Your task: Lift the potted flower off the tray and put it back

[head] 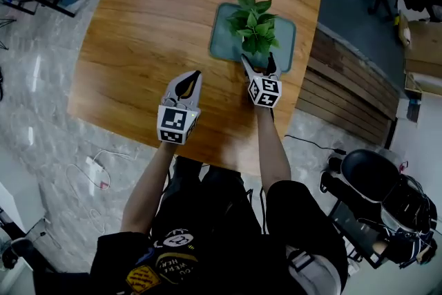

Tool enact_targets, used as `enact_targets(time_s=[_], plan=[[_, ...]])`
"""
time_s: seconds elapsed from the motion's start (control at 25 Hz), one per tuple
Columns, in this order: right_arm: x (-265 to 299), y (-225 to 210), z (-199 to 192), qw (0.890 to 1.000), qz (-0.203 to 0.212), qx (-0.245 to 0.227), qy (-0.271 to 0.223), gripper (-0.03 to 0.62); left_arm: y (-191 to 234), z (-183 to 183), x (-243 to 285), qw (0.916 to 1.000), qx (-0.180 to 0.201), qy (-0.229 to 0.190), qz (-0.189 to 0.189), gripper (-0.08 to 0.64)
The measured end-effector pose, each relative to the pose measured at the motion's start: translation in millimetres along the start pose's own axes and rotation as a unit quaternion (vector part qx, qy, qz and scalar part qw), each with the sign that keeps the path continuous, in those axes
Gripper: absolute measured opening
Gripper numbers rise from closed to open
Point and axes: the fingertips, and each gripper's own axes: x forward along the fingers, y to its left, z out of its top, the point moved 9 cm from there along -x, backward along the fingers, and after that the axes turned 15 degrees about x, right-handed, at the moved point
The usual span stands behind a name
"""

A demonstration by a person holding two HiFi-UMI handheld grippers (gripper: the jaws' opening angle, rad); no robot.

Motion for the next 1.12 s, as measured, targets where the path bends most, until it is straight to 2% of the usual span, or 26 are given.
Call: enact_targets(time_s=[0.08, 0.12, 0.16, 0.2, 0.28, 0.36, 0.4, 0.44, 0.48, 0.56, 0.6, 0.72, 0.84, 0.96, 1.12], plan=[[-24.9, 1.7, -2.7, 1.000, -0.006, 0.021, -0.010, 0.413, -3.9, -4.5, -3.7, 1.0000, -0.003, 0.008, -0.005, 0.003], [-37.6, 4.0, -5.3, 0.999, -0.010, 0.029, -0.009, 0.346, -6.5, -7.7, -4.8, 0.9998, -0.005, 0.014, -0.010, 0.003], [-50.3, 7.8, -10.0, 0.999, -0.013, 0.032, 0.000, 0.147, -10.1, -12.6, -5.3, 0.9995, -0.009, 0.025, -0.018, 0.003], [-62.3, 13.4, -17.6, 0.999, -0.014, 0.028, 0.020, -0.002, -15.2, -20.2, -5.4, 0.9985, -0.014, 0.043, -0.032, 0.003], [-83.1, 27.7, -42.0, 0.996, -0.013, -0.020, 0.088, -0.002, -30.6, -42.9, -5.3, 0.9934, -0.015, 0.090, -0.070, 0.003], [-99.9, 40.1, -66.2, 0.983, -0.015, -0.098, 0.155, -0.002, -50.3, -66.9, -4.8, 0.9856, 0.009, 0.124, -0.115, 0.003], [-106.7, 44.2, -73.3, 0.978, -0.006, -0.111, 0.176, -0.002, -59.3, -75.5, -4.1, 0.9818, 0.018, 0.133, -0.134, 0.002], [-112.8, 46.5, -77.0, 0.978, 0.009, -0.092, 0.189, -0.002, -67.2, -81.1, -3.6, 0.9790, 0.019, 0.138, -0.149, 0.002], [-118.9, 47.4, -77.8, 0.980, 0.020, -0.050, 0.193, -0.002, -74.0, -84.2, -3.6, 0.9772, 0.015, 0.140, -0.159, 0.003], [-132.4, 48.5, -73.0, 0.984, 0.016, 0.026, 0.174, -0.002, -84.5, -83.4, -5.3, 0.9765, 0.011, 0.139, -0.164, 0.003], [-139.9, 50.5, -68.1, 0.987, 0.007, 0.038, 0.159, -0.002, -88.1, -79.9, -6.7, 0.9778, 0.015, 0.134, -0.160, 0.003], [-168.1, 61.4, -43.5, 0.995, -0.012, 0.028, 0.092, -0.002, -92.1, -58.1, -17.1, 0.9870, 0.019, 0.093, -0.130, 0.003], [-205.3, 77.2, -8.0, 1.000, 0.004, 0.026, 0.007, -0.002, -91.0, -23.8, -40.8, 0.9948, 0.013, 0.026, -0.098, 0.003], [-242.8, 92.0, 27.0, 0.998, 0.015, 0.020, -0.051, -0.002, -94.7, 13.8, -65.5, 0.9964, 0.028, -0.022, -0.077, 0.003], [-295.1, 110.8, 62.4, 0.994, 0.021, 0.001, -0.110, -0.002, -105.0, 57.4, -95.5, 0.9956, 0.042, -0.066, -0.052, 0.003]])
